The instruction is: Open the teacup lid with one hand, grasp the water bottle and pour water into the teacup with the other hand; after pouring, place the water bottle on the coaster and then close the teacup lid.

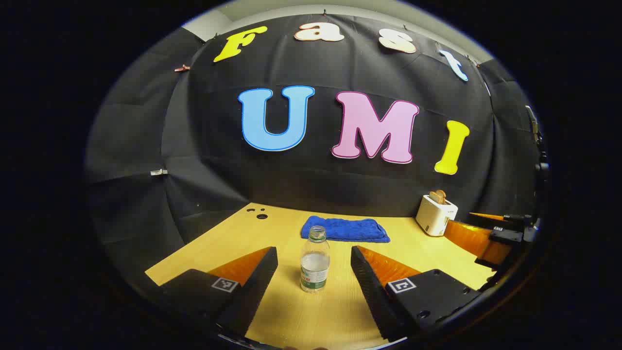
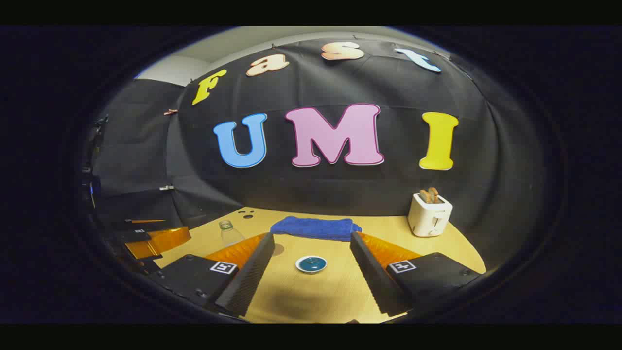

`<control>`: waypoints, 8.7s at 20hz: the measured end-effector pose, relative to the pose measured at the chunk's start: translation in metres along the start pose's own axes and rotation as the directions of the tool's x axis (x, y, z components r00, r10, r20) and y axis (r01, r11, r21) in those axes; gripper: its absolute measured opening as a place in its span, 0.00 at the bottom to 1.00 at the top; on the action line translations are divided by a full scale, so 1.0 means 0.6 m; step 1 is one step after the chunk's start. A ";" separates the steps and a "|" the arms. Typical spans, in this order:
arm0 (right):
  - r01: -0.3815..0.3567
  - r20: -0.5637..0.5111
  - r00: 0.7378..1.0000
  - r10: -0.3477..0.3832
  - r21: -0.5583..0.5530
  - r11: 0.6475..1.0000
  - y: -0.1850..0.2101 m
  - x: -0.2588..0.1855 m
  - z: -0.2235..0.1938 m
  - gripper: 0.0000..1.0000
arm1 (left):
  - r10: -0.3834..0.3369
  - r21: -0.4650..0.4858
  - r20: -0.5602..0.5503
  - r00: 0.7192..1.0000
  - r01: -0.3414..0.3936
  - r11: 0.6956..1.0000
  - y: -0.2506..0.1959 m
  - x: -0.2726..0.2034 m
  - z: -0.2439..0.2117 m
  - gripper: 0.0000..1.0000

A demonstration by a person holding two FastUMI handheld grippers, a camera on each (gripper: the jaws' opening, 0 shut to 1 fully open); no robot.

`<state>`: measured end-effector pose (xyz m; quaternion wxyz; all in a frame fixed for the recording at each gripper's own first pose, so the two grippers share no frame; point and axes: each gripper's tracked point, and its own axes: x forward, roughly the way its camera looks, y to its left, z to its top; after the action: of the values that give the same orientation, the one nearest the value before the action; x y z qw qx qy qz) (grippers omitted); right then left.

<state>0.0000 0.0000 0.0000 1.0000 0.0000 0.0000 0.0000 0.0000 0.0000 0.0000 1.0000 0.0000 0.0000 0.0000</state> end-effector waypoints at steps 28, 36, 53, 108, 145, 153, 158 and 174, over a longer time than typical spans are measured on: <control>-0.045 -0.116 0.993 0.035 -0.077 0.996 -0.012 0.189 -0.155 0.97 | 0.007 0.036 -0.067 0.998 -0.005 0.999 0.027 0.135 -0.120 0.94; -0.021 -0.124 0.992 0.006 -0.115 0.993 -0.019 0.281 -0.278 0.98 | 0.047 -0.076 -0.109 0.993 -0.055 0.996 0.069 0.176 -0.208 0.95; -0.037 -0.169 0.986 0.014 -0.133 0.990 -0.006 0.312 -0.326 0.68 | 0.049 -0.077 -0.151 0.987 -0.061 0.995 0.093 0.175 -0.270 0.96; 0.049 -0.217 0.974 -0.063 -0.071 0.996 -0.176 0.197 -0.279 0.28 | -0.062 0.359 -0.042 0.997 0.073 0.930 -0.002 0.344 -0.207 0.75; 0.209 -0.282 0.936 -0.212 -0.044 0.977 -0.313 0.117 -0.347 0.28 | -0.052 0.992 -0.083 0.995 0.077 -0.103 -0.054 0.489 -0.230 0.75; 0.204 -0.297 0.932 -0.207 -0.042 0.978 -0.315 0.116 -0.353 0.28 | -0.067 0.971 -0.113 0.991 0.096 -0.217 -0.058 0.499 -0.228 0.75; 0.194 -0.302 0.932 -0.201 -0.053 0.980 -0.313 0.113 -0.355 0.28 | -0.059 0.954 -0.129 0.990 0.107 -0.280 -0.053 0.505 -0.233 0.75; 0.125 -0.269 0.952 -0.147 -0.097 0.987 -0.293 0.106 -0.334 0.28 | -0.082 0.881 -0.169 0.982 0.114 -0.458 -0.068 0.510 -0.232 0.75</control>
<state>0.0633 -0.1761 -0.2003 0.9871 -0.0394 0.1390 -0.0688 0.3062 -0.0408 -0.1391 0.5203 0.8487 0.0093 -0.0940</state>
